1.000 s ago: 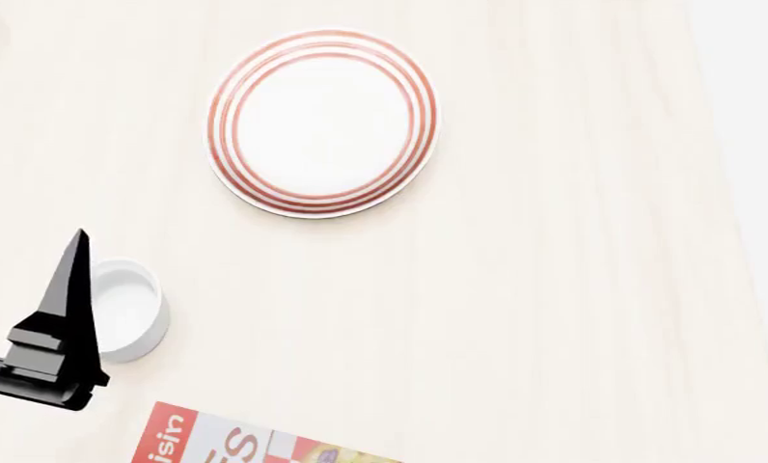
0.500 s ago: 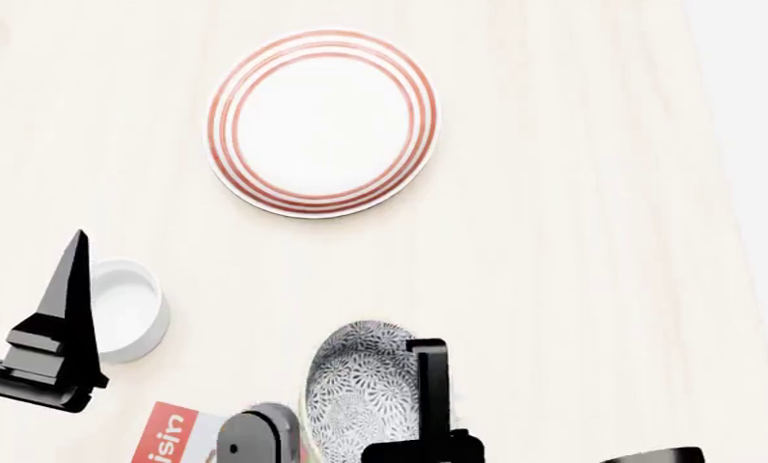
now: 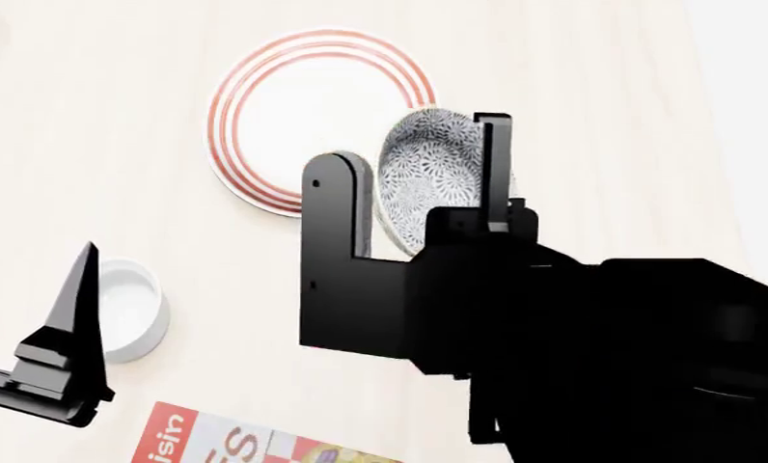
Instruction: Pick the akita bowl on the cookies box and place it on the plate.
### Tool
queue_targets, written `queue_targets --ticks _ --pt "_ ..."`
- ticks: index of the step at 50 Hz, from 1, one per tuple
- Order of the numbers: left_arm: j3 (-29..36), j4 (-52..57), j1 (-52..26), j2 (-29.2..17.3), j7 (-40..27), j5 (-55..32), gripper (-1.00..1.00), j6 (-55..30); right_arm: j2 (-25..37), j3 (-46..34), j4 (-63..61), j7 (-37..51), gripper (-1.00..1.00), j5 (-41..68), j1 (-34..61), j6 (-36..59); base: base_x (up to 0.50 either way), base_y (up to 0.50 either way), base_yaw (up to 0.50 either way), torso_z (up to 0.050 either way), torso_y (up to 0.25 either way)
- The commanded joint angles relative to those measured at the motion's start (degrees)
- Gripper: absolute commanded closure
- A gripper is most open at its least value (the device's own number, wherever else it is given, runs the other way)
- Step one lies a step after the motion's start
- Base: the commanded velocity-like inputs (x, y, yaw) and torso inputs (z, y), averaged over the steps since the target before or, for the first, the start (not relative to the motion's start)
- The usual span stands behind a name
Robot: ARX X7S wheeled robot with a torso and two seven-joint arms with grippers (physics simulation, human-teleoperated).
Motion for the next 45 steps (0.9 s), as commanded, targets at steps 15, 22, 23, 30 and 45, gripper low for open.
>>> queue_targets --ticks 15,22,23,30,45 --pt "0.79 0.39 0.09 -0.17 0.25 -0.49 -1.00 -0.09 -11.64 -3.47 38.19 -4.61 1.00 -18.57 -4.24 -24.07 0.00 0.00 0.00 0.000 0.000" --pt "1.14 0.17 0.21 -0.21 0.50 -0.74 -1.00 -0.21 -15.23 -2.95 46.08 -3.18 1.00 -20.63 -6.16 -27.98 0.00 0.00 0.00 0.000 0.000" --pt "1.31 -0.14 0.28 -0.11 0.60 -0.47 -1.00 0.05 -15.72 -2.81 46.83 -3.16 1.00 -20.60 -6.62 -28.48 0.00 0.00 0.00 0.000 0.000" --pt "1.25 -0.19 0.21 -0.26 0.51 -0.57 -1.00 -0.02 -19.03 -2.72 53.13 -2.69 1.00 -22.16 -8.12 -32.04 0.00 0.00 0.00 0.000 0.000" --pt "1.11 -0.42 0.56 -0.50 0.69 -0.82 -1.00 0.49 -29.16 -2.61 72.30 -0.83 1.00 -26.03 -12.69 -42.59 0.00 0.00 0.00 0.000 0.000"
